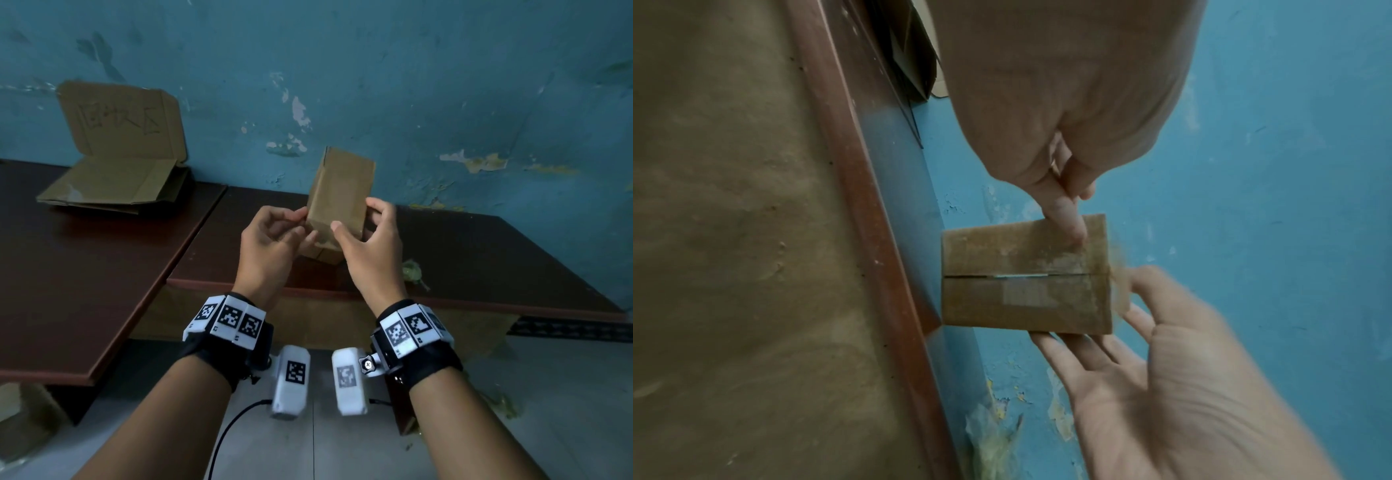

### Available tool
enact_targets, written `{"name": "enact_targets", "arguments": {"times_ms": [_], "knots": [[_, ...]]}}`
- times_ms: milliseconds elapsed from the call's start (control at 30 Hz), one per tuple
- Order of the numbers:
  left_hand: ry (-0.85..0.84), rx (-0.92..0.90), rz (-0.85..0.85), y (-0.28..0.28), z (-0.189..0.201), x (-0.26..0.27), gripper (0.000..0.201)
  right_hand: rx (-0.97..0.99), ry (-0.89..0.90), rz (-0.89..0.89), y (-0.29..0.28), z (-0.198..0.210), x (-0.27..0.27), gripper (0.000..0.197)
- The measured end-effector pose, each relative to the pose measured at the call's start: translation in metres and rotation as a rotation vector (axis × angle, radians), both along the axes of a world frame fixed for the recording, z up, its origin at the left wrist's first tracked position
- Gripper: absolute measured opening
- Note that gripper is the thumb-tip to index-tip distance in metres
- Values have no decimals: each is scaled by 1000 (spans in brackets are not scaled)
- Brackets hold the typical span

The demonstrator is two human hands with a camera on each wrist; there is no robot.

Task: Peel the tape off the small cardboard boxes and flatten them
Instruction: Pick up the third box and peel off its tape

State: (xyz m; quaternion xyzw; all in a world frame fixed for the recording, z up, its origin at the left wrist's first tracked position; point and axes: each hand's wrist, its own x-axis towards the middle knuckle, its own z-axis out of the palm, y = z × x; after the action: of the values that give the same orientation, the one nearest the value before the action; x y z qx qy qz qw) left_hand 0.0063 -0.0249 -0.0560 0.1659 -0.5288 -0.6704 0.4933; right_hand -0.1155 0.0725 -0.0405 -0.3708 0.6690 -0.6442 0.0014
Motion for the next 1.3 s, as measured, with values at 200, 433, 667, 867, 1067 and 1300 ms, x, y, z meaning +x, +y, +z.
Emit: {"name": "enact_targets", "arguments": {"times_ms": [200,433,667,867,1067,1300], "knots": [[-11,-22,76,4,3,-3,19,19,23,54,-3,-7,-4,71],[-190,-140,232,0,-2,-2,33,46,133,45,-12,-19,-2,76],[-226,-85,321,-5,-5,1,25,-110,-85,153,-11,-17,5,62],[-191,42,247,-11,-9,-3,18,9,78,-49,-8,-14,7,32],[-117,128,129,-6,-5,-5,4,39,38,-100,-7,-11,12,28],[-116,70,19,-1,-2,-4,9,36,-40,-74,-11,-17,13,30]]}}
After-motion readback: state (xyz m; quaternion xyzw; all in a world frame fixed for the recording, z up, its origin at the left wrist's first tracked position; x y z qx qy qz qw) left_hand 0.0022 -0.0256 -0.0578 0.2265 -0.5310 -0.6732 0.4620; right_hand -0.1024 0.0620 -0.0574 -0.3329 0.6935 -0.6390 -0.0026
